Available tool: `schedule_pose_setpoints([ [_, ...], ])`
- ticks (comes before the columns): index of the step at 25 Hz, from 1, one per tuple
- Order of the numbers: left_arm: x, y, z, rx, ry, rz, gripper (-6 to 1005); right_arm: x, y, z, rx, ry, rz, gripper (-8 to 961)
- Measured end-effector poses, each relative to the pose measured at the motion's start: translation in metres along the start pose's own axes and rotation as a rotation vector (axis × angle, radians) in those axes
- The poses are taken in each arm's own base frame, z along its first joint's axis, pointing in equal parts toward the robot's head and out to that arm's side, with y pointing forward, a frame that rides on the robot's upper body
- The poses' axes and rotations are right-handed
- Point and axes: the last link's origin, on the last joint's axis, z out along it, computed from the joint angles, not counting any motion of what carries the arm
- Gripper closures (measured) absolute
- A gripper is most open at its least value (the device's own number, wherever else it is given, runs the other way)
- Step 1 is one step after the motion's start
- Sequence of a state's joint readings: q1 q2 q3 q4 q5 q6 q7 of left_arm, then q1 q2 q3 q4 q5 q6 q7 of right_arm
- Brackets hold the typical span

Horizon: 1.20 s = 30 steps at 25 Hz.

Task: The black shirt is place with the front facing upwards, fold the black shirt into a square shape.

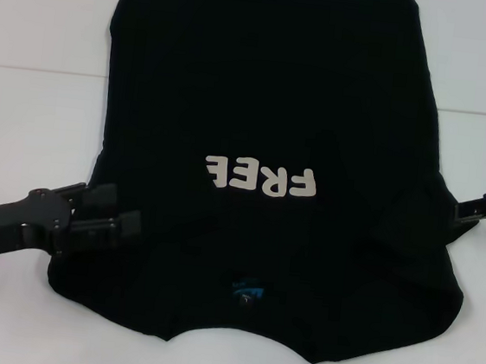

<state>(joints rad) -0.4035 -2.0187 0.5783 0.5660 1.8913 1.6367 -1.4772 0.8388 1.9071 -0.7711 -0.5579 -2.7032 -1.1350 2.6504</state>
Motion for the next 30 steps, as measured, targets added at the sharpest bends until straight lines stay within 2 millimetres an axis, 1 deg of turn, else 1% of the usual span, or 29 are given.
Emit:
schedule_pose_setpoints([
  [9, 0.001, -0.001, 0.001, 0.006, -0.002, -0.004, 93, -0.005, -0.005, 0.0, 0.027, -0.041, 0.002, 95],
  [18, 0.002, -0.002, 0.0, 0.009, -0.003, -0.002, 93, -0.002, -0.001, 0.009, 0.021, -0.043, 0.005, 96],
  [30, 0.002, -0.002, 0.0, 0.009, -0.003, -0.001, 93, -0.002, -0.003, 0.012, 0.036, -0.06, 0.009, 95],
])
